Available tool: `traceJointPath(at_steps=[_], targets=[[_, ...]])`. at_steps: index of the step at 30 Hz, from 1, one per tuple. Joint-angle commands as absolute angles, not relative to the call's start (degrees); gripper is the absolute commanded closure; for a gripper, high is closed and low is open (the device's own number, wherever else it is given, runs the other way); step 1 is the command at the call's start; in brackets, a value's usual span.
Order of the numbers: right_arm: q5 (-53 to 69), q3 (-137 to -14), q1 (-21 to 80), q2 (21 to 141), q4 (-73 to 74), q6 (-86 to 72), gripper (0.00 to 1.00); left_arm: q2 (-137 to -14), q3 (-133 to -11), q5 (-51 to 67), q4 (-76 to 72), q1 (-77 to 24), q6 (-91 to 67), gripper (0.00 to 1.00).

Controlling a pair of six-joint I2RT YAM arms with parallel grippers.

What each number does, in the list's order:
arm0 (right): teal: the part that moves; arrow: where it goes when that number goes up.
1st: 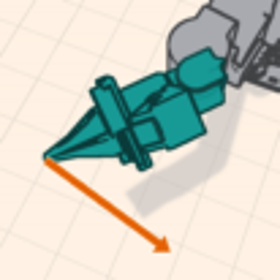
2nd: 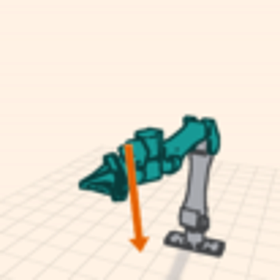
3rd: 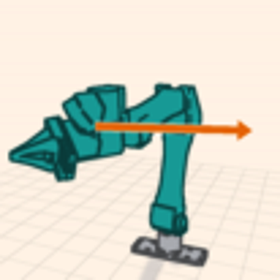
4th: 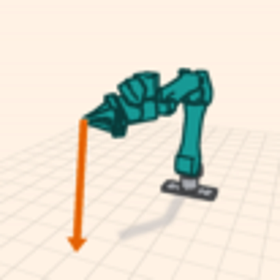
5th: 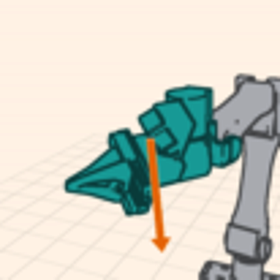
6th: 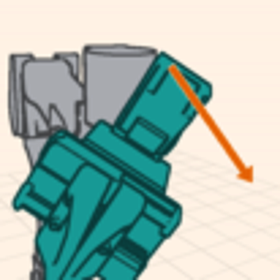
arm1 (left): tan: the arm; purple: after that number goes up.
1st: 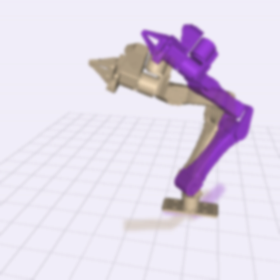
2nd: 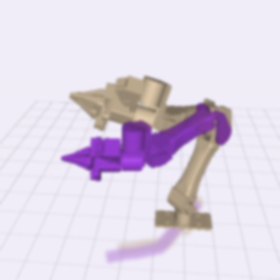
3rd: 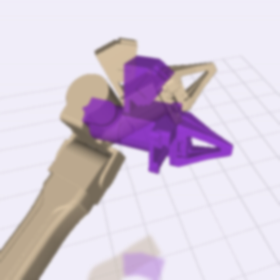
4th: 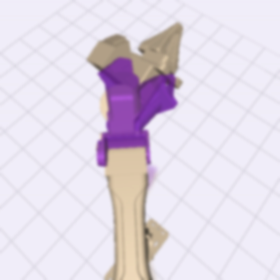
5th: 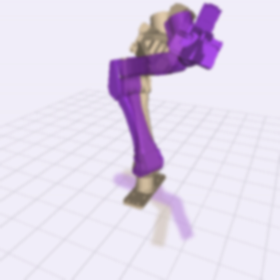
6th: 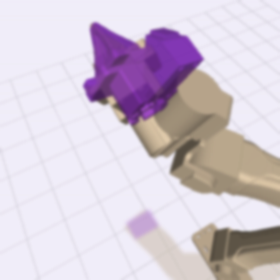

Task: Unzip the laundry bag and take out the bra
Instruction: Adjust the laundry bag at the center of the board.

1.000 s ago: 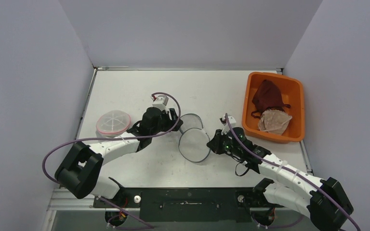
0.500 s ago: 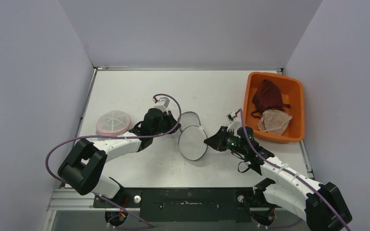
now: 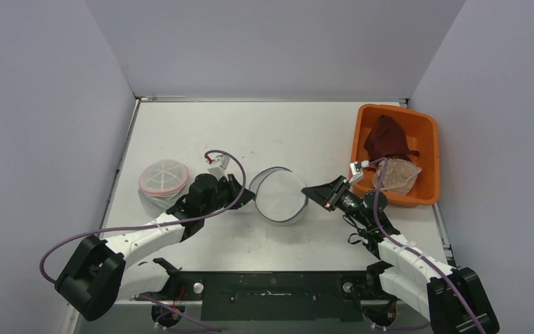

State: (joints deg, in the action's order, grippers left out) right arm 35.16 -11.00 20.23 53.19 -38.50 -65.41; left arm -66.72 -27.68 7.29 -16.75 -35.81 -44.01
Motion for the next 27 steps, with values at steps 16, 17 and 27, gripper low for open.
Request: traceJointPath(at_steps=[16, 17, 27], targets=[[29.9, -5.9, 18.7, 62.6, -63.9, -74.4, 0.95, -69.1, -19.1, 14.0, -33.6, -35.9, -54.1, 1.00], [29.4, -5.4, 18.8, 63.6, -65.1, -74.7, 0.95, -69.7, -19.1, 14.3, -34.4, -36.0, -54.3, 1.00], [21.6, -4.4, 22.1, 72.3, -69.9, -72.5, 0.95, -73.6, -19.3, 16.5, -38.4, -36.5, -55.8, 0.99]])
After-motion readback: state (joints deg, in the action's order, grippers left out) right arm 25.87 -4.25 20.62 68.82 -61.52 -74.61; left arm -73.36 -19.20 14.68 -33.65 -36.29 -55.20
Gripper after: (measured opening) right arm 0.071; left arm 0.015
